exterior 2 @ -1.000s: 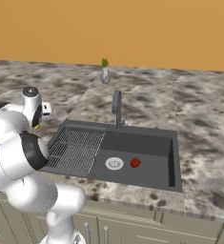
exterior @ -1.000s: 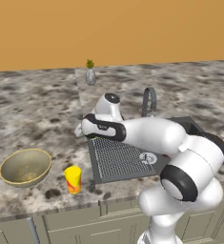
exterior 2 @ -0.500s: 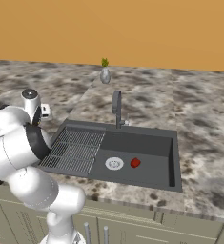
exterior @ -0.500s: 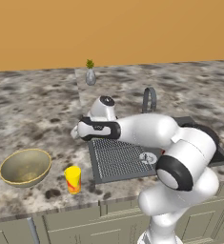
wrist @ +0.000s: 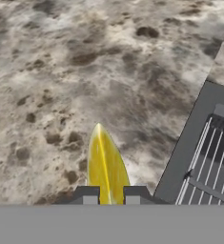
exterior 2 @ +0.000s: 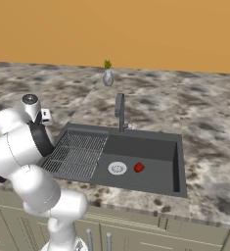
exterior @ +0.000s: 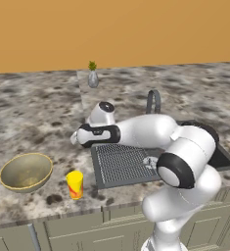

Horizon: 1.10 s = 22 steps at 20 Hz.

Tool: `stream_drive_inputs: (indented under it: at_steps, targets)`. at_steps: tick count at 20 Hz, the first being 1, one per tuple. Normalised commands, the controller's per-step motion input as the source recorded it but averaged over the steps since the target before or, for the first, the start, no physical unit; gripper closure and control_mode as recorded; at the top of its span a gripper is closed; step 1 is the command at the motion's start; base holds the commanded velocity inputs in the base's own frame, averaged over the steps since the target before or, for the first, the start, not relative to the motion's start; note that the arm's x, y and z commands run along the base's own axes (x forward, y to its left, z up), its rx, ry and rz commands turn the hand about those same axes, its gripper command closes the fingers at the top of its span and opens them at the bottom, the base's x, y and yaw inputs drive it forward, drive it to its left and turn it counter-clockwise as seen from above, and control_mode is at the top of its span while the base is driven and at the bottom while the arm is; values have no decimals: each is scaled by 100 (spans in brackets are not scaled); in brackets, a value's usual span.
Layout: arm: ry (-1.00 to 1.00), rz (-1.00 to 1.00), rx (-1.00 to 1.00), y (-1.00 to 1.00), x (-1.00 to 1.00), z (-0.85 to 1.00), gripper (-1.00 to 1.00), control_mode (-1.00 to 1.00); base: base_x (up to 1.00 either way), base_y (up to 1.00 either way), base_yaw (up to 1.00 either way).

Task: Remove the lemon wedge and bell pepper from the sink. Then move the bowl and cup from the counter to the sink for washing.

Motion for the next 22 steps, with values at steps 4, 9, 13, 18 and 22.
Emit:
stream_drive_inputs:
  at_steps: [4, 9, 13, 18, 22]
  targets:
    - [0, 0, 0, 16, 12, -14, 100, -100, 0, 0, 0]
    - [0, 0, 0, 15, 11, -16, 100, -100, 0, 0, 0]
    - [0, 0, 0, 15, 12, -16, 100, -100, 0, 0, 0]
    - [0, 0, 0, 14, 10, -15, 100, -100, 0, 0, 0]
    - [0, 0, 0, 15, 11, -16, 100, -100, 0, 0, 0]
